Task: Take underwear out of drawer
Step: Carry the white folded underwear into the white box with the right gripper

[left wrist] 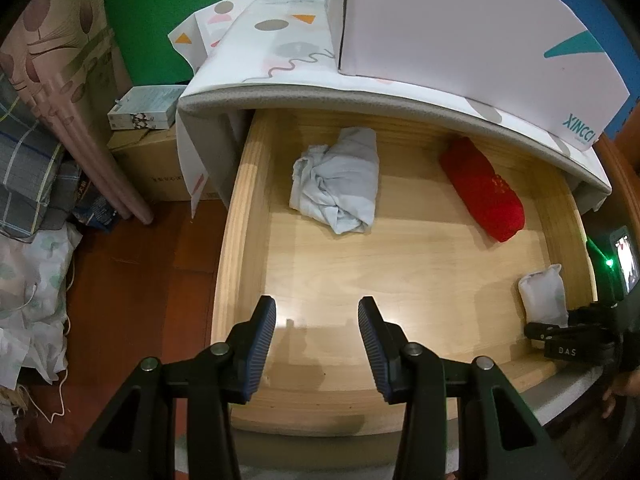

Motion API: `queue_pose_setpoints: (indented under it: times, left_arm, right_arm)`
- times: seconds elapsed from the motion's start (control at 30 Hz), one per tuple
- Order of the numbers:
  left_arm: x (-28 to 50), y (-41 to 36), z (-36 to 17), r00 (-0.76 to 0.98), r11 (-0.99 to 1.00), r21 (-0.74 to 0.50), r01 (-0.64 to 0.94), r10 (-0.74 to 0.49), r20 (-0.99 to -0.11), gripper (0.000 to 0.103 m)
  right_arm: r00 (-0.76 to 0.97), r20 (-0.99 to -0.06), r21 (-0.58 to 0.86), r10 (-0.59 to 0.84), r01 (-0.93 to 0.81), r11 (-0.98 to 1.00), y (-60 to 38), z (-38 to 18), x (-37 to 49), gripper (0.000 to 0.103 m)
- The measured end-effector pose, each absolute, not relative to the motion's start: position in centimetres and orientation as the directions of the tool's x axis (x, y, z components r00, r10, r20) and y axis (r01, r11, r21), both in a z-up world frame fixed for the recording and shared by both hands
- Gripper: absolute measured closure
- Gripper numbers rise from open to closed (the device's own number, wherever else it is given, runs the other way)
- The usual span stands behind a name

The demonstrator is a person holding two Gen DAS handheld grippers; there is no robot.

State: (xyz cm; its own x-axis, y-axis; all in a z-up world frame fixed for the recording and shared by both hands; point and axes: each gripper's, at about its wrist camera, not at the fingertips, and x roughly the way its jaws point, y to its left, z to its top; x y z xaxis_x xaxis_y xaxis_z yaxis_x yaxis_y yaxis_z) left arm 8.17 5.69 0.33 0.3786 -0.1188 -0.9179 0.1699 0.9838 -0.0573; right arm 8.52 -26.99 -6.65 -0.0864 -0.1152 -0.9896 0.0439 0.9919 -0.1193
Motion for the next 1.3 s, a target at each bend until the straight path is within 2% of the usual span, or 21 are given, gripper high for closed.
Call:
queue_pose_setpoints:
  times: [0.23, 0.47, 0.83, 1.3]
  left_arm:
    - [8.2, 5.9, 0.2, 0.368, 0.984, -0.064, 0.166, -0.122, -0.922, 0.059]
    - [8.1, 5.9, 0.2, 0.374, 0.985, -0.054, 0.165, -0.113, -0.92, 0.059]
    - [8.0, 6.0, 0.3, 0.381, 0.985, -0.053, 0.165, -0.113, -0.918, 0.059]
    - [7.9, 6.0, 0.5, 0.396, 0.985, -0.049, 0.164, -0.111, -0.912, 0.059]
  right_arm:
    - [-0.02, -0.994, -0.106, -0.105, 0.057, 0.993, -27.5, -4.9, 7.9, 0.063]
    - [0.059, -0.993, -0.1, -0.103, 0.065, 0.993, -28.3, -0.7, 6.6, 0.063]
    - [0.184, -0.979, -0.08, -0.09, 0.065, 0.995, -29.3, 7.3, 5.3, 0.063]
    - [0.353, -0.932, -0.062, -0.083, 0.071, 0.996, -27.6, 17.6, 9.7, 0.063]
